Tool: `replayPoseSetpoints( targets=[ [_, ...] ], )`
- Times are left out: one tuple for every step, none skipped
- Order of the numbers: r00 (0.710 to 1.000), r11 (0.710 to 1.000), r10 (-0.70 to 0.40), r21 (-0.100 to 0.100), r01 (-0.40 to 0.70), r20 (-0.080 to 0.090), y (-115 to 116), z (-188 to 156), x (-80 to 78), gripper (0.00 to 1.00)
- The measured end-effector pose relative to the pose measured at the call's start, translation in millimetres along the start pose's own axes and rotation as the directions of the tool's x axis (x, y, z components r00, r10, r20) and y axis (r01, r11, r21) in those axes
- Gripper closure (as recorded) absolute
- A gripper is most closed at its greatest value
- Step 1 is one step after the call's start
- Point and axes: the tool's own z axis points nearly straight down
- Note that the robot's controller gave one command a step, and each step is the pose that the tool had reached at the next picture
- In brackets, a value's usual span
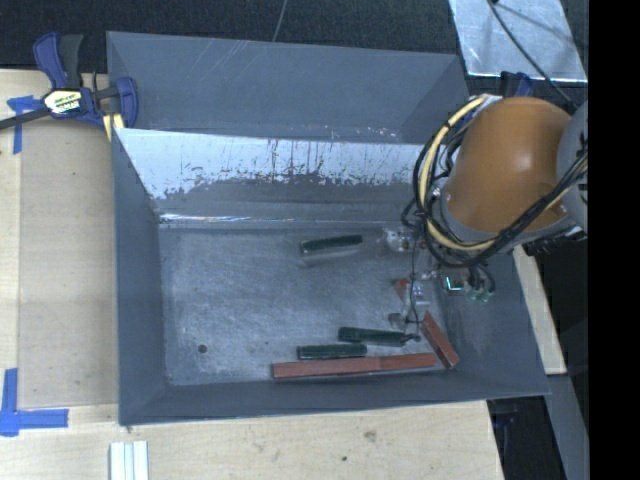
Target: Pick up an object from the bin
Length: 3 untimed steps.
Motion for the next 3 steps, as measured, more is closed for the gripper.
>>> replayPoseSetpoints(
  targets=[
    [1.000,1.000,0.019,0.000,-0.019,0.006,-8,54,-0.2,0.00],
    [0.981,0.981,0.192,0.000,-0.192,0.000,-23,93,-36.1,0.00],
    [0.998,0.998,0.066,0.001,-0.066,0.002,-8,108,-28.0,0.00]
  ],
)
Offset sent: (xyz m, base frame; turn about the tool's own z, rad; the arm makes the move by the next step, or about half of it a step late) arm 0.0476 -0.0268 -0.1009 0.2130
